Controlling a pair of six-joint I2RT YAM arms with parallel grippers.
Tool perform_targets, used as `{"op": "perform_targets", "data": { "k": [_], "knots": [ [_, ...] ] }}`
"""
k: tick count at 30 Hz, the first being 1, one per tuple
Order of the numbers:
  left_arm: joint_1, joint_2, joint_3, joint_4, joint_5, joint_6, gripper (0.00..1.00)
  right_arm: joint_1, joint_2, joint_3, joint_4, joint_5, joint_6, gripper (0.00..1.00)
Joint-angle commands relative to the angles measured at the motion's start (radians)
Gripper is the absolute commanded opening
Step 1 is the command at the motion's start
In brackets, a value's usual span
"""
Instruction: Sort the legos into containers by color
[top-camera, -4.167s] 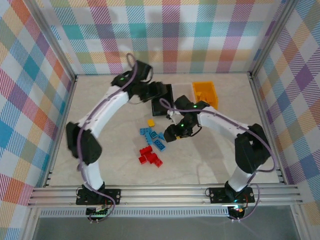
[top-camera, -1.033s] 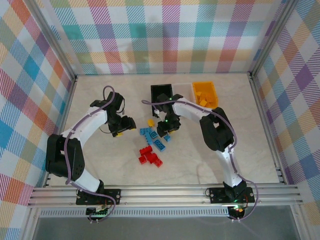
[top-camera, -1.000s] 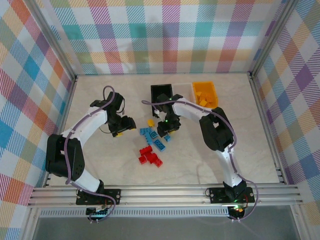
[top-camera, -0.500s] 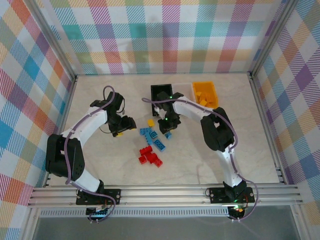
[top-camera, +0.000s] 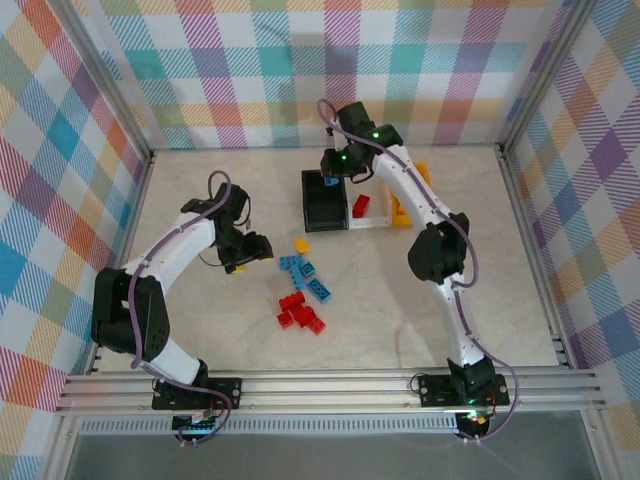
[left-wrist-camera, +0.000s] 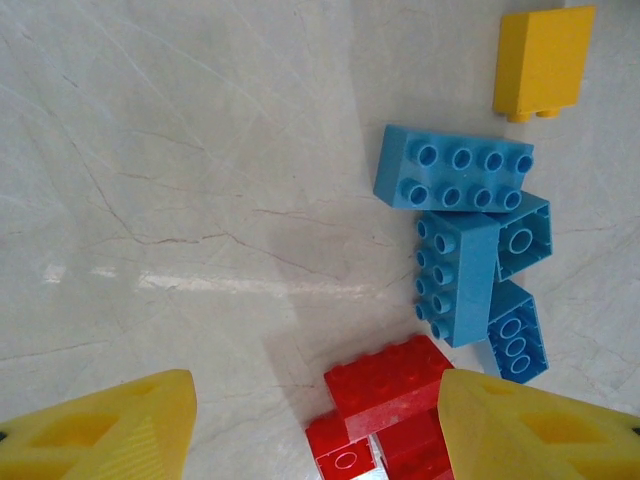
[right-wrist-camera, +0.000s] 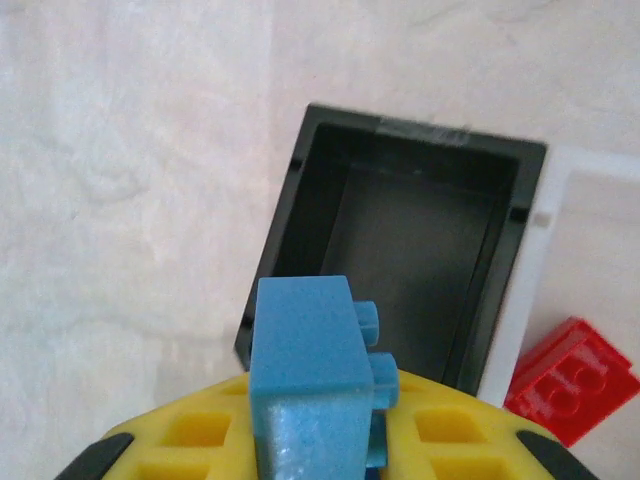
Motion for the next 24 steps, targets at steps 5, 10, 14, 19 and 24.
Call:
{"op": "perform_targets", "data": {
  "k": [5,10,14,19,24],
  "knots": [
    [-0.012,0.043,0.042,-0.036,-0.002,0.039,0.66,0.01,0.098,0.011,0.001,0.0,0.05,0.28],
    [-0.012,0.067,0.043,-0.01,0.008,0.033,0.66,0.009,0.085,0.011,0.006,-0.022,0.054,0.46],
    [-0.011,0.086,0.044,0.014,0.015,0.023,0.66,0.009,0.049,0.006,-0.026,-0.048,0.052,0.54],
    [-0.007,0.086,0.042,0.044,0.017,-0.001,0.66,0.03,-0.06,-0.118,-0.107,-0.113,0.01,0.54],
    [0.007,0.065,-0.013,0.099,0.039,-0.043,0.66,0.117,-0.243,-0.462,-0.126,-0.146,-0.12,0.56]
  ]
}}
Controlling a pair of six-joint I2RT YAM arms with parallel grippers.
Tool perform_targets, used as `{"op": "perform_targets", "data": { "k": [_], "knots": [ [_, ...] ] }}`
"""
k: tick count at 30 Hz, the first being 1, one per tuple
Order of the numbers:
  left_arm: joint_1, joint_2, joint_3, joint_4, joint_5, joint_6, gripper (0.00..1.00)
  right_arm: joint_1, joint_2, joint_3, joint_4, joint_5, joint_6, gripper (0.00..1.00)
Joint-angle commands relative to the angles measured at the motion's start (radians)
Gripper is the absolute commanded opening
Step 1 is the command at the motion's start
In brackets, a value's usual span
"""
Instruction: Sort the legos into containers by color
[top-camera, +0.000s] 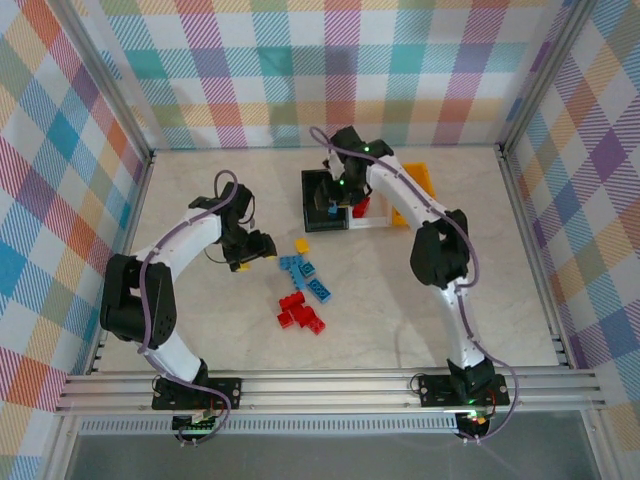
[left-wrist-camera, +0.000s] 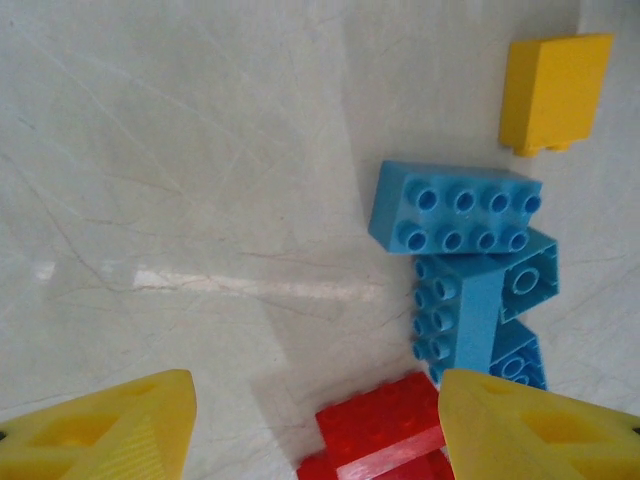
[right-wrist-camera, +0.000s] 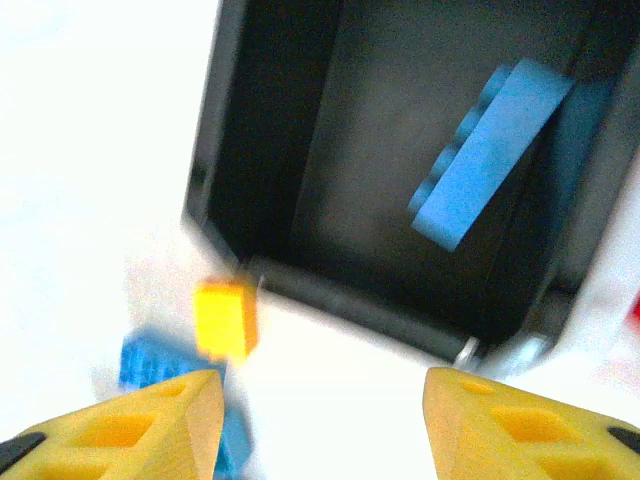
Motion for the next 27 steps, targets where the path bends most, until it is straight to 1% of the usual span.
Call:
{"op": "perform_targets", "data": {
  "k": [1,5,8,14,27],
  "knots": [
    [0.009,-0.024,-0.045,0.052,0.032,-0.046,0.66,0.092,-0.135,-0.202,-0.054,-0.059,-0.111,0.57],
    [0.022,-0.052,-0.109,0.1,0.049,-0.087,0.66,0.167,-0.242,-0.467,0.016,-0.054,-0.134,0.63],
    [0.029,-0.077,-0.152,0.125,0.062,-0.112,0.66,0.213,-0.26,-0.557,0.065,-0.035,-0.137,0.66],
    [0.031,-0.114,-0.183,0.113,0.058,-0.12,0.66,0.25,-0.209,-0.564,0.108,-0.005,-0.12,0.69],
    [0.037,-0.179,-0.23,0.069,0.046,-0.112,0.66,0.263,-0.091,-0.507,0.136,0.025,-0.123,0.69]
  ]
}}
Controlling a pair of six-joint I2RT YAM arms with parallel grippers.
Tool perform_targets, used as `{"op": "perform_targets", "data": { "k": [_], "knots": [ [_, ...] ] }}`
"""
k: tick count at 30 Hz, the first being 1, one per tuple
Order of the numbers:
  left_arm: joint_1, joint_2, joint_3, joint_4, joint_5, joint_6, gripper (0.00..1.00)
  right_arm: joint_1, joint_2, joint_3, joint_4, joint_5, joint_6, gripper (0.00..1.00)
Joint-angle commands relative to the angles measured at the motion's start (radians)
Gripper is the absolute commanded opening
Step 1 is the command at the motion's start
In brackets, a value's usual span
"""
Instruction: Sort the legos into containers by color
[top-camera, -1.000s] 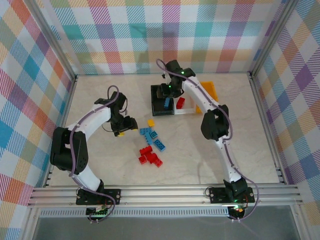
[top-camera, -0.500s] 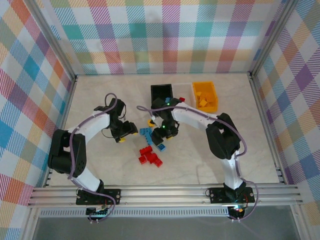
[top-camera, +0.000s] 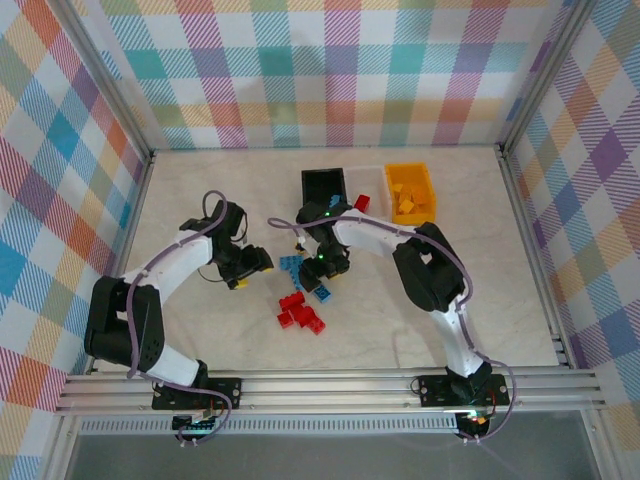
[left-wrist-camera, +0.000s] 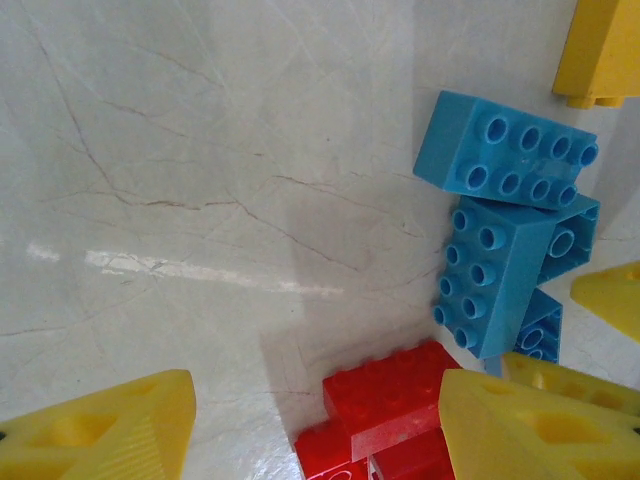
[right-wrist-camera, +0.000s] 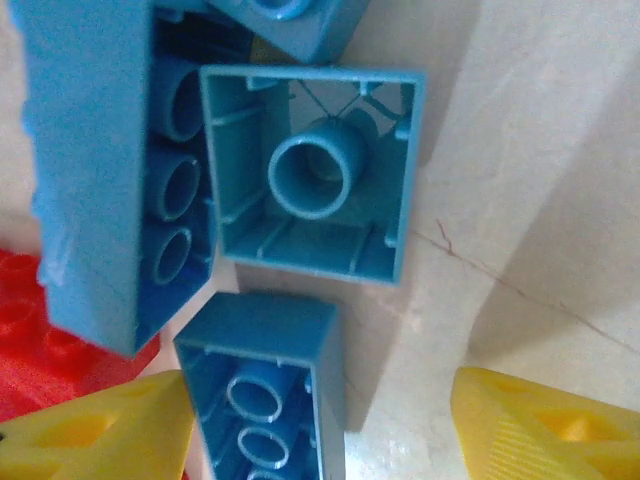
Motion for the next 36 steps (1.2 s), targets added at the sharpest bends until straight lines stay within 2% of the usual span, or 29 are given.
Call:
{"op": "perform_targets", "data": {
  "k": [1,6,11,18,29,36],
  "knots": [
    [0.018,-0.025,-0.013,-0.031,-0.002,0.007,0.66,0.007,0.024,0.031,0.004,0.015,-0.017,0.69],
    [0.027,-0.02,0.001,-0.04,0.001,0.016,0.66,0.016,0.055,0.036,-0.003,0.052,-0.019,0.68],
    [0.032,0.003,0.019,-0.043,0.008,0.027,0.66,0.042,0.093,0.047,-0.027,0.143,-0.042,0.65],
    [0.035,0.044,0.027,-0.016,0.025,0.021,0.66,0.046,0.086,0.017,-0.046,0.232,-0.026,0.61],
    [0.034,0.068,0.045,0.002,0.036,-0.003,0.66,0.036,0.042,-0.035,-0.036,0.274,-0.02,0.41],
    [0.035,0.071,0.05,0.007,0.036,-0.01,0.66,-0.021,-0.065,-0.03,-0.042,0.279,0.001,0.35]
  ]
}}
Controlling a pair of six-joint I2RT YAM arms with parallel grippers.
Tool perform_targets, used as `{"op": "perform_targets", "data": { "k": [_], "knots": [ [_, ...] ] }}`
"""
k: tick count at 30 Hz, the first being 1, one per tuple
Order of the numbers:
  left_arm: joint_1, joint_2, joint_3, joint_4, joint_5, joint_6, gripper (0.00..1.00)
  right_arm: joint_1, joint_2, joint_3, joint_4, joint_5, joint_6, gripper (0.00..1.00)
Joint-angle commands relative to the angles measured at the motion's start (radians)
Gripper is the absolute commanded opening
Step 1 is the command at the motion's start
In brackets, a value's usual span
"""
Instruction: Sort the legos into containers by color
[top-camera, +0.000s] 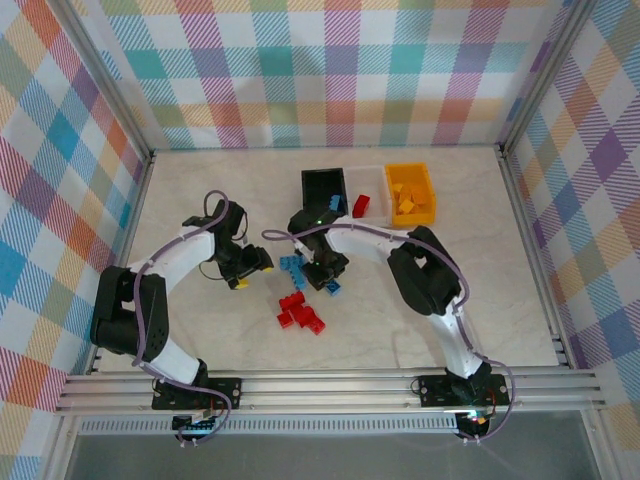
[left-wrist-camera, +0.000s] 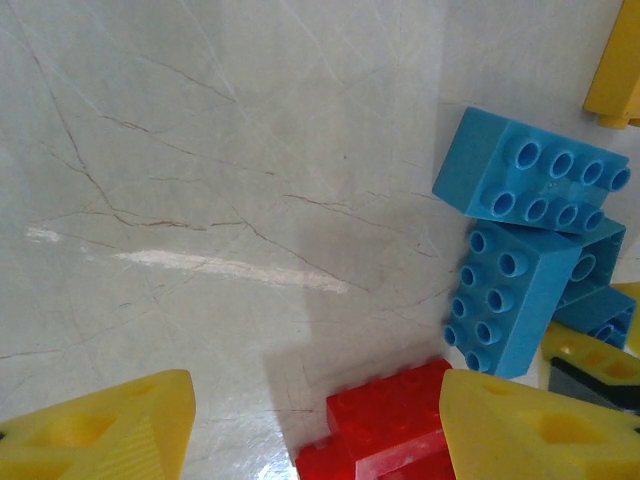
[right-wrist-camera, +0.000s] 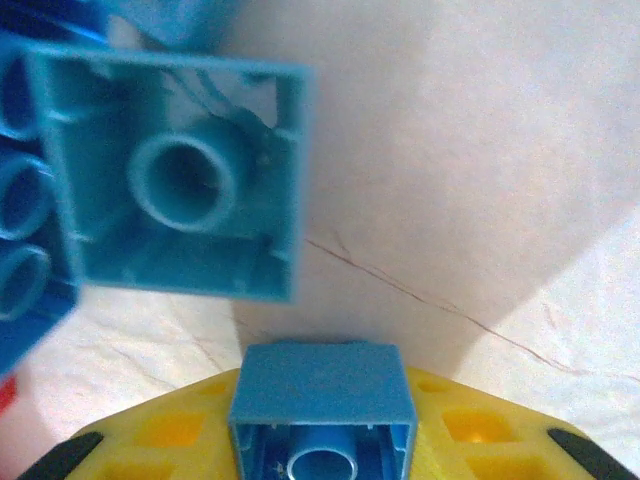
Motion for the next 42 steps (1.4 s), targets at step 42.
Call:
{"op": "perform_targets", "data": {
  "k": [42],
  "knots": [
    [0.014,0.041,0.101,-0.103,0.021,0.085,0.66,-0.286,0.329,0.858,0.024,-0.136,0.206,0.52]
  ]
}}
